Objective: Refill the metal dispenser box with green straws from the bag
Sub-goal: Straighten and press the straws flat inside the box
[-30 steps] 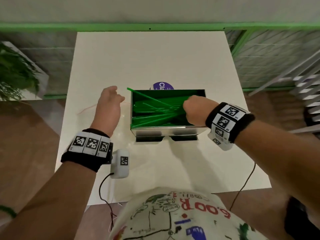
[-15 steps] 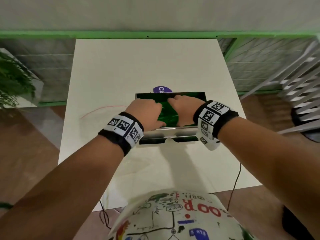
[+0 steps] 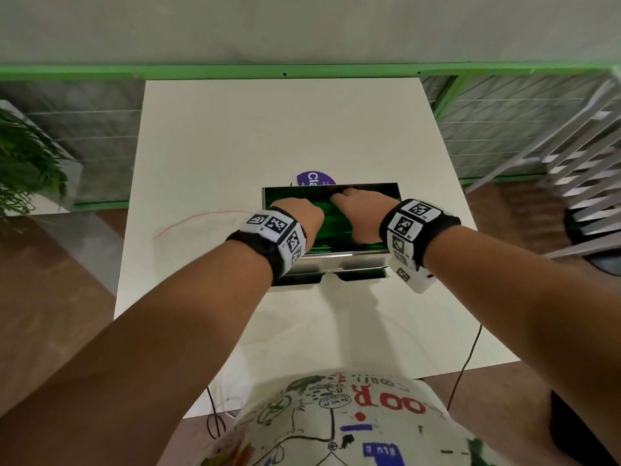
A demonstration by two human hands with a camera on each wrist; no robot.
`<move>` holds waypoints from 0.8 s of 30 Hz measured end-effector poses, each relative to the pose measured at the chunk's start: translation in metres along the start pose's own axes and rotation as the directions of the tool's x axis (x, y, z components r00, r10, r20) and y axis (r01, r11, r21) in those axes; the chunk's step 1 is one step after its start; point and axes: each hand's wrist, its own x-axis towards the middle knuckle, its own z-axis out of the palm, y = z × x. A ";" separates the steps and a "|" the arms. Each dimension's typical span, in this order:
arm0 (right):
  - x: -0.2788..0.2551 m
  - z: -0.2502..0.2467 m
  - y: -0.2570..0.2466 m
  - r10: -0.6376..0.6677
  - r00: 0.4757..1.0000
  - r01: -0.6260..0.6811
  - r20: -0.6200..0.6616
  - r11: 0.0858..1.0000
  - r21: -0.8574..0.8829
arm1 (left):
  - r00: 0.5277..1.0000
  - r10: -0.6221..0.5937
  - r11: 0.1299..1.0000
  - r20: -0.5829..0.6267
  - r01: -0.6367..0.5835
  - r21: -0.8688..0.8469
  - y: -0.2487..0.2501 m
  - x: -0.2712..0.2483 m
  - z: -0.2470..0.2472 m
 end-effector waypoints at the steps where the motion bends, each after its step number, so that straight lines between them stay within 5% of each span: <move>1: -0.001 0.000 0.002 -0.009 1.000 0.009 -0.008 1.000 0.014 | 1.000 0.010 1.000 0.002 -0.010 -0.021 -0.003 -0.001 0.002; 11: -0.010 -0.001 0.011 -0.002 1.000 0.002 -0.022 1.000 0.029 | 0.993 0.090 0.973 -0.081 -0.105 -0.204 -0.024 -0.007 0.023; 15: -0.005 0.000 0.009 0.032 0.999 -0.032 0.015 0.999 0.005 | 0.992 0.092 0.973 -0.090 -0.109 -0.205 -0.027 -0.009 0.022; 20: 0.001 -0.003 0.004 0.087 0.993 -0.087 0.076 0.996 -0.007 | 0.967 0.070 0.982 -0.244 -0.110 -0.151 -0.034 -0.007 0.024; 24: 0.005 -0.003 0.001 0.059 0.998 -0.060 0.010 0.994 0.089 | 0.967 0.046 0.981 -0.251 -0.090 -0.170 -0.032 -0.004 0.018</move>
